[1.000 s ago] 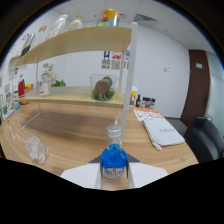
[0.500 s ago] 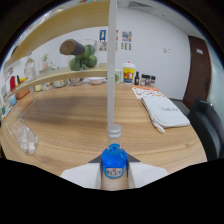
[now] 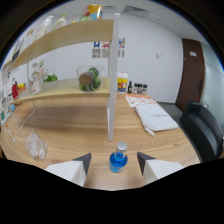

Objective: Make me a cup of Mount Fuji.

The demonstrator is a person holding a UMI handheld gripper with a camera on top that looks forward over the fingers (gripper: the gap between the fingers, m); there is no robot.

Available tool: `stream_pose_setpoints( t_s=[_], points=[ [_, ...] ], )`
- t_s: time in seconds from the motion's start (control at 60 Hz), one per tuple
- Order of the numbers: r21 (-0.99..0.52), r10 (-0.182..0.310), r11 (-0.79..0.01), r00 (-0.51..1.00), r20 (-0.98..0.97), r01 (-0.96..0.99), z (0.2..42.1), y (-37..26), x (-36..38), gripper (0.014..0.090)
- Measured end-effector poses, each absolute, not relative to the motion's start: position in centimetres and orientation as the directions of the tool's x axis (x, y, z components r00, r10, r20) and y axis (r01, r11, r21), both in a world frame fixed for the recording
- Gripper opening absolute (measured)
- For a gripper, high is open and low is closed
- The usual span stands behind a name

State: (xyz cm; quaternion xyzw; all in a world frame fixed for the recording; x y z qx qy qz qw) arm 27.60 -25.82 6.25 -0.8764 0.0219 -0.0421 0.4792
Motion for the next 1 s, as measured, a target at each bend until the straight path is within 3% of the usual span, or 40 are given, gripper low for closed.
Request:
stream_pose_setpoints(
  t_s=[0.133, 0.3, 0.5, 0.717, 0.833, 0.85, 0.867, 1.0],
  points=[
    [-0.883, -0.134, -0.47, 0.99, 0.045, -0.024, 11.6, -26.8, 25.2, 0.0856],
    [-0.914, -0.113, -0.4, 0.993, -0.023, -0.067, 16.1, -27.3, 17.8, 0.0855],
    [-0.905, -0.043, -0.423, 0.998, -0.038, -0.053, 14.4, -27.3, 8.9, 0.0864],
    [-0.901, -0.04, -0.429, 0.998, -0.054, -0.066, 14.3, -25.9, 4.0, 0.0864],
    [-0.918, -0.037, -0.39, 0.997, -0.063, -0.073, 18.7, -24.8, 2.0, 0.0855],
    [-0.921, -0.035, -0.383, 0.997, -0.066, -0.074, 19.5, -24.6, 1.7, 0.0802],
    [-0.924, -0.03, -0.375, 0.997, -0.069, -0.075, 20.4, -24.4, 1.3, 0.0855],
    [-0.95, -0.007, -0.303, 0.997, -0.07, -0.069, 28.3, -22.7, -1.6, 0.0858]
  ],
)
